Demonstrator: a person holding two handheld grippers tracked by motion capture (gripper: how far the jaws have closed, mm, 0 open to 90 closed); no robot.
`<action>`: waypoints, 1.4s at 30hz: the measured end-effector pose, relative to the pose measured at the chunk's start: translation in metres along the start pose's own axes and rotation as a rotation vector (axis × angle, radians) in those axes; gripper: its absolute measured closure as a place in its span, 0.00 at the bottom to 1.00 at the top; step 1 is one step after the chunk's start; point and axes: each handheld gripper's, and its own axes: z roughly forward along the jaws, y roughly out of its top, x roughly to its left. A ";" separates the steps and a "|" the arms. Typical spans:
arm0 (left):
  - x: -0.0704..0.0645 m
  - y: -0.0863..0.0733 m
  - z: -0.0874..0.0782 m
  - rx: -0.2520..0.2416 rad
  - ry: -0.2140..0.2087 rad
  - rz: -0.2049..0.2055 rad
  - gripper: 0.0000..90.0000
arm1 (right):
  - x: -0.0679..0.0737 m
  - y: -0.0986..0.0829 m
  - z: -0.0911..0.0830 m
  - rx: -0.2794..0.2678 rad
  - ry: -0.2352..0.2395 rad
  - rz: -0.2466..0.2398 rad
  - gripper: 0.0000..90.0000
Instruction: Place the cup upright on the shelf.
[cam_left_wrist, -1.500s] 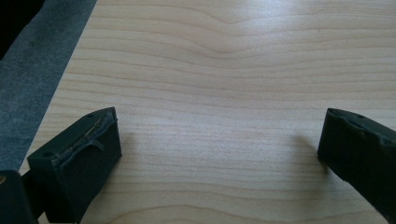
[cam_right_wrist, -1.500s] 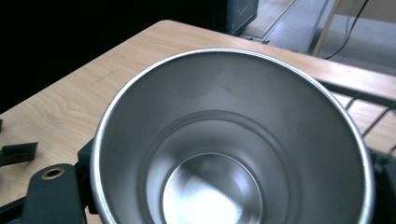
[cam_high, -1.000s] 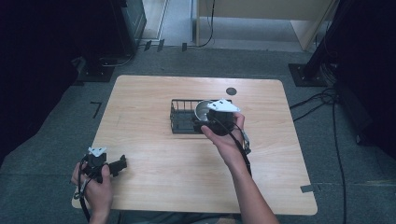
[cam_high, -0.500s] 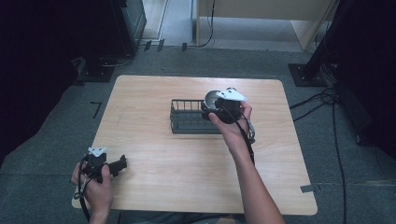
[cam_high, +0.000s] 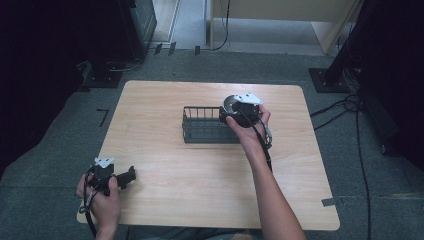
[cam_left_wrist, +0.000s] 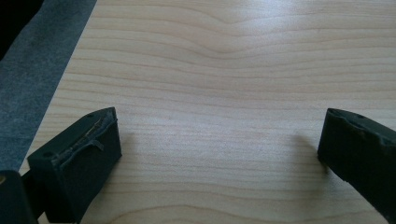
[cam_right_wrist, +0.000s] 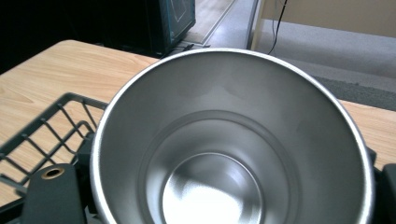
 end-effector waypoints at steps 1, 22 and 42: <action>0.000 0.000 0.000 0.000 0.000 0.000 0.00 | -0.001 -0.002 0.005 0.005 -0.002 0.002 0.20; 0.000 0.000 0.000 0.000 0.000 0.000 0.00 | -0.001 -0.028 0.034 0.179 0.016 -0.029 0.20; 0.000 0.000 0.000 0.000 0.000 0.001 0.00 | -0.012 -0.017 0.002 0.136 0.035 -0.014 0.00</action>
